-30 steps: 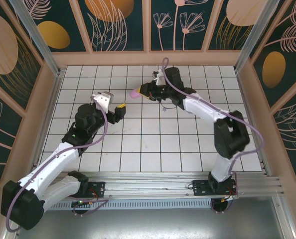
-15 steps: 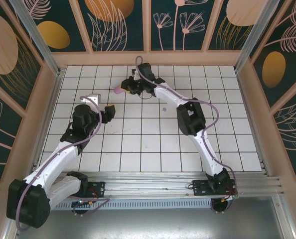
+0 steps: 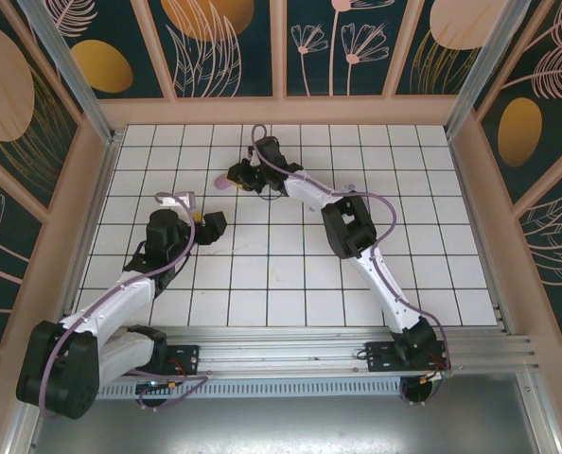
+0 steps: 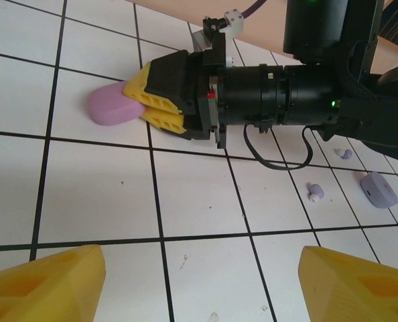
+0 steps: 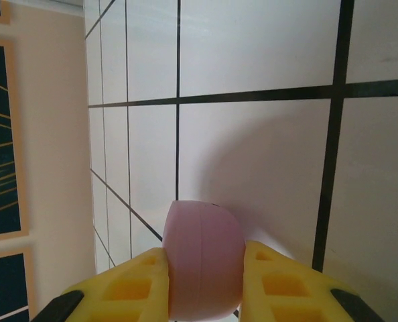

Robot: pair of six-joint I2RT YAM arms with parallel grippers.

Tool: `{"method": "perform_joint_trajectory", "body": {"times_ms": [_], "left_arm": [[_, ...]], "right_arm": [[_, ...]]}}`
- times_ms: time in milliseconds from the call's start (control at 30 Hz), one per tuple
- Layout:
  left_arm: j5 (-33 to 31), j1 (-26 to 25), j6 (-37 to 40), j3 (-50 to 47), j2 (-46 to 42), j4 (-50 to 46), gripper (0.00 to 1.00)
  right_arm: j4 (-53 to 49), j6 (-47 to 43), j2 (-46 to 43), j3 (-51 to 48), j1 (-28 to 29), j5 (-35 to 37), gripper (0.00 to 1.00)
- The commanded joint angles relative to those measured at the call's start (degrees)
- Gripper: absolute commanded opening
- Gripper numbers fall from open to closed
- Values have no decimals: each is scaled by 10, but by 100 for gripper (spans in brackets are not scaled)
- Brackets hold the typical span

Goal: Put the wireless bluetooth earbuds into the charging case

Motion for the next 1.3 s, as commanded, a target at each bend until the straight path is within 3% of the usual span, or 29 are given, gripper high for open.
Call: {"method": "perform_joint_trajectory", "body": {"times_ms": [0, 267, 567, 767, 900, 1067, 1267], "left_arm": [[0, 3, -5, -10, -17, 31, 75], [-4, 3, -14, -17, -19, 33, 76], [-3, 3, -14, -17, -25, 26, 76], [36, 3, -14, -1, 9, 32, 76], [64, 2, -28, 11, 48, 53, 72], [75, -8, -40, 33, 93, 79, 68], [69, -69, -29, 99, 172, 73, 68]], "right_arm": [[8, 6, 11, 31, 6, 22, 28], [-48, -19, -11, 36, 4, 64, 52], [-124, -85, -83, 41, 3, 101, 55], [-219, -171, -172, -1, -18, 157, 55], [-234, -223, -272, -130, -44, 204, 55], [-187, -234, -437, -382, -110, 243, 55], [-154, -255, -608, -622, -199, 246, 55]]}}
